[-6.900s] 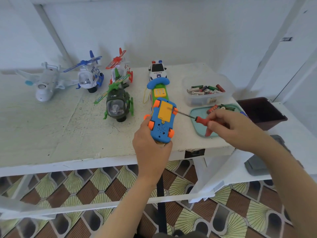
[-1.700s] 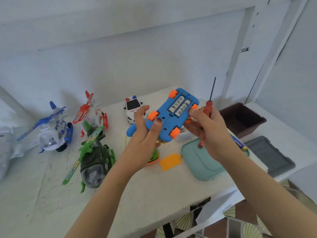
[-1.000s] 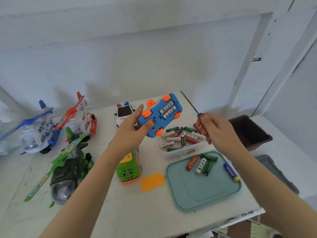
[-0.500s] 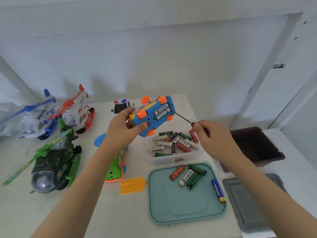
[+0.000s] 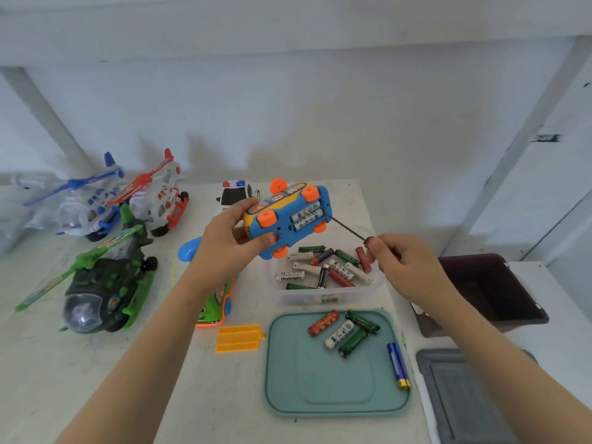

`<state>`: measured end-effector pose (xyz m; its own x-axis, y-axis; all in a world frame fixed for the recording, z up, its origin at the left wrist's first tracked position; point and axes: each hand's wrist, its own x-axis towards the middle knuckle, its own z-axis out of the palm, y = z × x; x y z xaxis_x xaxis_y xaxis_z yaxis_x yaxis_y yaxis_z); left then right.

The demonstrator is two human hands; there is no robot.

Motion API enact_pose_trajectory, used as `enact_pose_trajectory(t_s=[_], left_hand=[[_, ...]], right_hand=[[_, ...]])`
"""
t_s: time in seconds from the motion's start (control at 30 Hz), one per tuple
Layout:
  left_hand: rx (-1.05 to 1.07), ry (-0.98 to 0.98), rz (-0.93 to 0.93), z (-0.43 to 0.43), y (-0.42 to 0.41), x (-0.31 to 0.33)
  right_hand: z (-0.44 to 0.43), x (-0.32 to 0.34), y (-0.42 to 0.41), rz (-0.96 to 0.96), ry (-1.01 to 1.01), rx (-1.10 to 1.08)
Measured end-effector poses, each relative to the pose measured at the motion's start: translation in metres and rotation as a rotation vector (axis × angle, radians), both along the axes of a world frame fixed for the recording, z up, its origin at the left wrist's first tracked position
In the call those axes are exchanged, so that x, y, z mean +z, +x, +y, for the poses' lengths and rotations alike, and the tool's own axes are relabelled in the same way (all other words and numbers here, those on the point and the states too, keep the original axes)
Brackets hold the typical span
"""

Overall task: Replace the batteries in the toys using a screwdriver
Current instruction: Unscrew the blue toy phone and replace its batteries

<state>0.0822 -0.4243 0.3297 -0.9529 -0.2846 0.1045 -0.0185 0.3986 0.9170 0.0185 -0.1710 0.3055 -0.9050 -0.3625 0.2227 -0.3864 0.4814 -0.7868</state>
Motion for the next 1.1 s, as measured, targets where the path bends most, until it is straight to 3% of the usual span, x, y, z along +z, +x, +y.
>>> enact_pose_trajectory(t_s=[0.33, 0.77, 0.93, 1.1], left_hand=[[0.012, -0.035, -0.026, 0.001, 0.001, -0.006], [0.027, 0.02, -0.01, 0.001, -0.003, -0.007], [-0.004, 0.059, 0.001, -0.003, -0.005, -0.004], [-0.046, 0.072, 0.034, -0.002, -0.004, -0.006]], right_hand=[[0.012, 0.012, -0.002, -0.022, 0.155, 0.137], [-0.005, 0.006, 0.0, 0.053, 0.119, -0.014], [-0.004, 0.006, 0.001, -0.033, 0.037, -0.012], [0.009, 0.006, -0.001, 0.021, 0.047, 0.043]])
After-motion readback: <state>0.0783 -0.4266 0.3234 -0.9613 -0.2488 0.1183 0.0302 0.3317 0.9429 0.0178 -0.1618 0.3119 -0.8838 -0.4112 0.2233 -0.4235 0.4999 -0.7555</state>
